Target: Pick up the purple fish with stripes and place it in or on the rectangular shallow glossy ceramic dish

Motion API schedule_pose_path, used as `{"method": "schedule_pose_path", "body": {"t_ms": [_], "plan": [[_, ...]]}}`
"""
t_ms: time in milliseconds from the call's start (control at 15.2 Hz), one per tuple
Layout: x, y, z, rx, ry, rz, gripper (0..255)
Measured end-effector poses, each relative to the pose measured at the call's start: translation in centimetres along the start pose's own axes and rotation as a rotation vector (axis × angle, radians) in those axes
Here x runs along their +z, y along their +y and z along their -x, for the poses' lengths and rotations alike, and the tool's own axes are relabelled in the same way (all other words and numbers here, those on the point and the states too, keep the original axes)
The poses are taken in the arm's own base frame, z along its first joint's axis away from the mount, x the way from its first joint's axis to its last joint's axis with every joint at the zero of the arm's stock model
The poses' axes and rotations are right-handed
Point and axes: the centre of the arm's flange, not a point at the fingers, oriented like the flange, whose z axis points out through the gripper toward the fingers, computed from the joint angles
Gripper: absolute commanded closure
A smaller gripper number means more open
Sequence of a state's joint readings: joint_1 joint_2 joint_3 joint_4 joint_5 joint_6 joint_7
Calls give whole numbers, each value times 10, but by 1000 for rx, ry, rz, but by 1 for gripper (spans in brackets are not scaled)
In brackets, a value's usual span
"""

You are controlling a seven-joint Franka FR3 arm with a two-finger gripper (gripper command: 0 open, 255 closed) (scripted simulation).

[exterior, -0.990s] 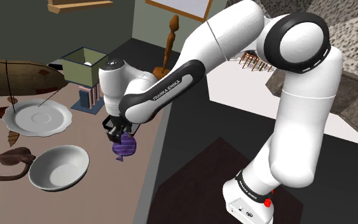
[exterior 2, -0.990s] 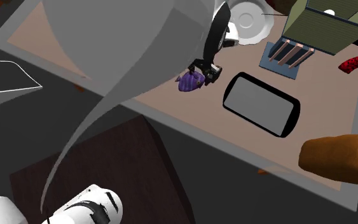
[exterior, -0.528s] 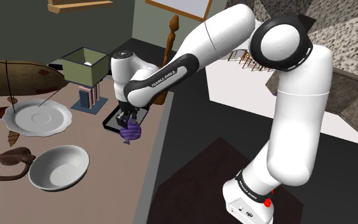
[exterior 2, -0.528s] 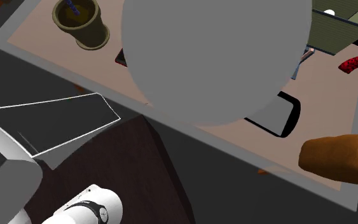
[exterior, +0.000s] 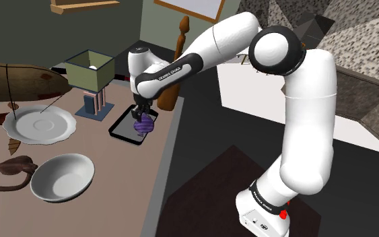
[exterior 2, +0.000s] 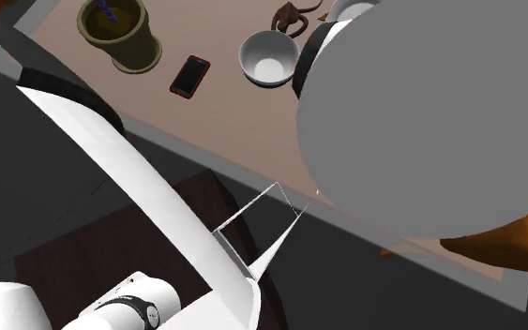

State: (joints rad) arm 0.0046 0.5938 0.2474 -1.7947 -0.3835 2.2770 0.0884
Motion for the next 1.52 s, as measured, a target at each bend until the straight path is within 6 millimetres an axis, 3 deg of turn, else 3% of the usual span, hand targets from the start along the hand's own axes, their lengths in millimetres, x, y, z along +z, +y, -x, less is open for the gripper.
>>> {"method": "schedule_pose_path", "body": {"t_ms": [396, 1056, 1518], "plan": [[13, 68, -31, 0, 0, 0, 255], [61, 65, -37, -1, 0, 0, 255], [67, 65, -38, -1, 0, 0, 255]]}}
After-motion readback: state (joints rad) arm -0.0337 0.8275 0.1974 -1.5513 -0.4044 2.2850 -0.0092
